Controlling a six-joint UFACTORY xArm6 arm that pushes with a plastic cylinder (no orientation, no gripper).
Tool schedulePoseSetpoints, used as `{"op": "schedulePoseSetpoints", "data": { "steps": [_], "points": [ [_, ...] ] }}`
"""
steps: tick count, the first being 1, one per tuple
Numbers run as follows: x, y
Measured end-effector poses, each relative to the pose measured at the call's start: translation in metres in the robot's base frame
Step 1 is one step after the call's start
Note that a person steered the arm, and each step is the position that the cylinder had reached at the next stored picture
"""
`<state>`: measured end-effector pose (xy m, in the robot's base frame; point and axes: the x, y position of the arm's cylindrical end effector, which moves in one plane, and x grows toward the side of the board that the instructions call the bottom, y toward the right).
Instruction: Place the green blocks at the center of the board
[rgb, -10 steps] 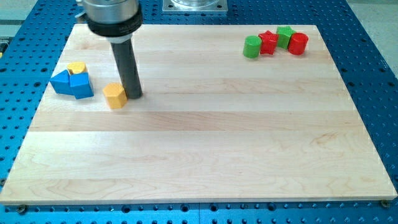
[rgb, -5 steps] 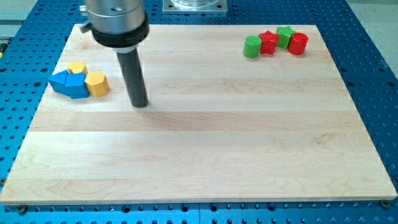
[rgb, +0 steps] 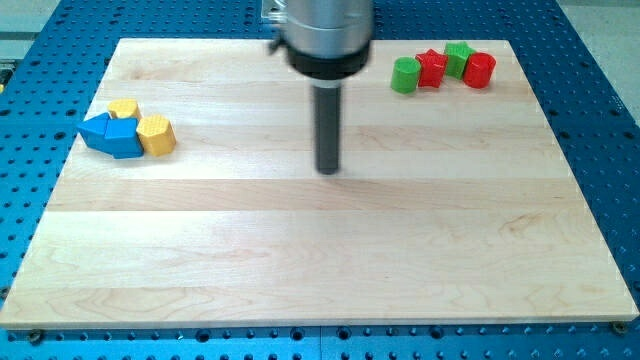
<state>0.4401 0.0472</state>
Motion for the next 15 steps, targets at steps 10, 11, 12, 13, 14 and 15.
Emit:
{"op": "schedulePoseSetpoints", "data": {
  "steps": [10, 11, 12, 13, 14, 15],
  "points": [
    [-0.221, 0.195],
    [-0.192, 0.113],
    [-0.189, 0.126],
    [-0.201, 0.143],
    [-0.201, 0.140],
    [-0.201, 0.139]
  ]
}}
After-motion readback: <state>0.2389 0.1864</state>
